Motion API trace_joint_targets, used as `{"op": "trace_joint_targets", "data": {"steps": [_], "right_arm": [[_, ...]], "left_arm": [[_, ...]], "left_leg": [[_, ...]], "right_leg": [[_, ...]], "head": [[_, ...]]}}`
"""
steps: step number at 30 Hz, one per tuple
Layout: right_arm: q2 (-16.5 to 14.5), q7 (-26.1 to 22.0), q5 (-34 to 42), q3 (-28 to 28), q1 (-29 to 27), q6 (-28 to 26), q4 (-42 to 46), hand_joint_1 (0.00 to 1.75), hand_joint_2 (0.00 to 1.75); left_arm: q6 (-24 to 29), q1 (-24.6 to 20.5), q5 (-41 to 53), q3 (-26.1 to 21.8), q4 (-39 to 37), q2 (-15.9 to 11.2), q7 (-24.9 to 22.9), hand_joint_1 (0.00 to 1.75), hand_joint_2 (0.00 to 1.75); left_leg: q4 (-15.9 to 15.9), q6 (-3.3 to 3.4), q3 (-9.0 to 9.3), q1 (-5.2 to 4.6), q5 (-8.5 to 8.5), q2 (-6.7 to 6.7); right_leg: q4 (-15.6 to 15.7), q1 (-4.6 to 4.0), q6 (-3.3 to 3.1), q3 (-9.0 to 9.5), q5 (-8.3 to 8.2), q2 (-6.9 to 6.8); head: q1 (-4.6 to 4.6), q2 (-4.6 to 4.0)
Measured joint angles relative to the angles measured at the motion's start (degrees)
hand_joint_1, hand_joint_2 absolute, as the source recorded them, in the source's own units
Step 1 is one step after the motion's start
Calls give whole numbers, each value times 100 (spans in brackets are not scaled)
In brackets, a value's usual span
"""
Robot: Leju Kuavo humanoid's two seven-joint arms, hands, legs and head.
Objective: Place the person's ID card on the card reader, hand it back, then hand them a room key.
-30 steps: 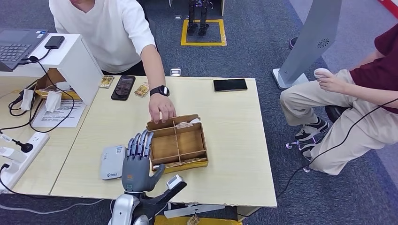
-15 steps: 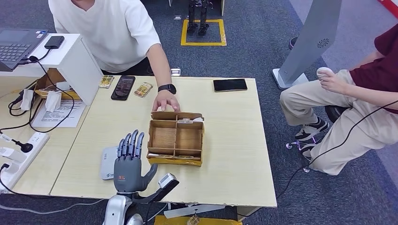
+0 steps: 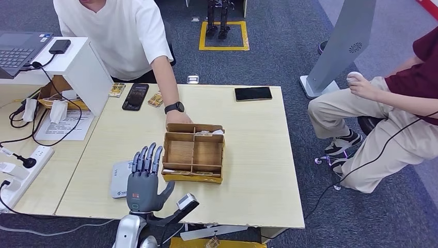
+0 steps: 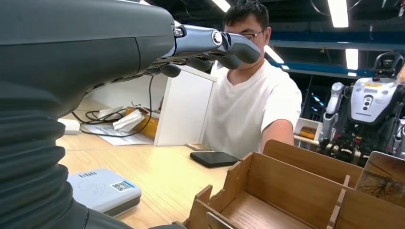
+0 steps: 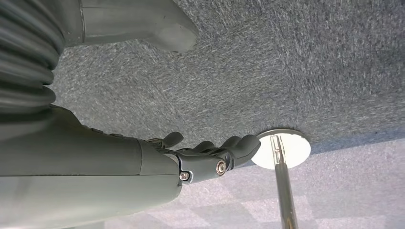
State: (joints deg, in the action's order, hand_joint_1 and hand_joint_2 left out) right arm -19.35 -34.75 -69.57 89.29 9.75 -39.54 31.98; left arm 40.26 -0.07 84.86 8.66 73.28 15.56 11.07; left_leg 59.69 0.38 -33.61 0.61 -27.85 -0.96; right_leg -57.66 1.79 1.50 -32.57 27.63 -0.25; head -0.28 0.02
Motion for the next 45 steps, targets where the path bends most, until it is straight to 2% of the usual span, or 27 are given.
{"op": "trace_joint_targets", "data": {"steps": [6, 13, 17, 22, 31, 36, 37, 40, 41, 45], "right_arm": [[-1, -14, -10, 0, 0, 0, 0, 0, 175], [-1, -11, -72, -1, 7, 1, -4, 0, 175], [-1, -11, -61, -1, 12, 2, -7, 0, 175], [-1, -9, -61, -1, 18, 1, -15, 0, 175], [-1, -8, -67, -1, 18, 2, -20, 0, 175], [-1, -8, -72, -1, 17, 1, -22, 0, 175], [-1, -8, -73, -1, 17, 1, -22, 0, 175], [-1, -7, -85, -1, 17, 1, -22, 0, 175], [-1, -7, -89, -1, 17, 2, -22, 0, 175], [-1, -5, -104, -1, 17, 1, -22, 0, 175]], "left_arm": [[-2, -43, 151, 104, -168, -12, -226, 0, 175], [-3, -295, 381, 637, -717, -135, -1156, 0, 175], [-2, -432, 381, 969, -982, -238, -1426, 0, 175], [-2, -544, 381, 1214, -1160, -327, -1526, 0, 175], [-2, -601, 381, 1341, -1296, -411, -1569, 0, 175], [-2, -673, 381, 1495, -1454, -463, -1835, 1, 175], [-2, -692, 381, 1529, -1492, -472, -1879, 21, 175], [-2, -738, 381, 1596, -1580, -490, -1953, 146, 175], [-2, -749, 381, 1607, -1601, -495, -1969, 171, 175], [-2, -801, 381, 1627, -1684, -511, -2099, 175, 175]], "left_leg": [[0, 0, 0, 0, 0, 1], [0, 0, 0, 0, 0, 0], [0, 0, 0, 0, 0, 1], [0, 0, -1, 0, 0, 1], [0, 0, 0, 0, 0, 1], [0, 0, 0, 0, 0, 1], [0, 0, 0, 0, 0, 1], [0, 0, 0, 0, 0, 1], [0, 0, 0, 0, 0, 1], [0, 0, -1, 0, 0, 1]], "right_leg": [[0, 0, 0, -1, 0, 1], [0, 0, 0, 0, 0, 1], [0, 0, 0, 0, 0, 2], [0, 0, 0, -1, 0, 2], [0, 0, 0, -1, 0, 2], [0, 0, 0, -1, 0, 2], [0, 0, 0, -1, 0, 2], [0, 0, 0, -1, 0, 3], [0, 0, 0, -1, 0, 3], [0, 0, 0, -1, 0, 2]], "head": [[0, 0], [0, 0], [-1, -1], [0, 0], [0, 0], [-1, -1], [-1, -1], [0, 0], [0, 0], [-1, 0]]}}
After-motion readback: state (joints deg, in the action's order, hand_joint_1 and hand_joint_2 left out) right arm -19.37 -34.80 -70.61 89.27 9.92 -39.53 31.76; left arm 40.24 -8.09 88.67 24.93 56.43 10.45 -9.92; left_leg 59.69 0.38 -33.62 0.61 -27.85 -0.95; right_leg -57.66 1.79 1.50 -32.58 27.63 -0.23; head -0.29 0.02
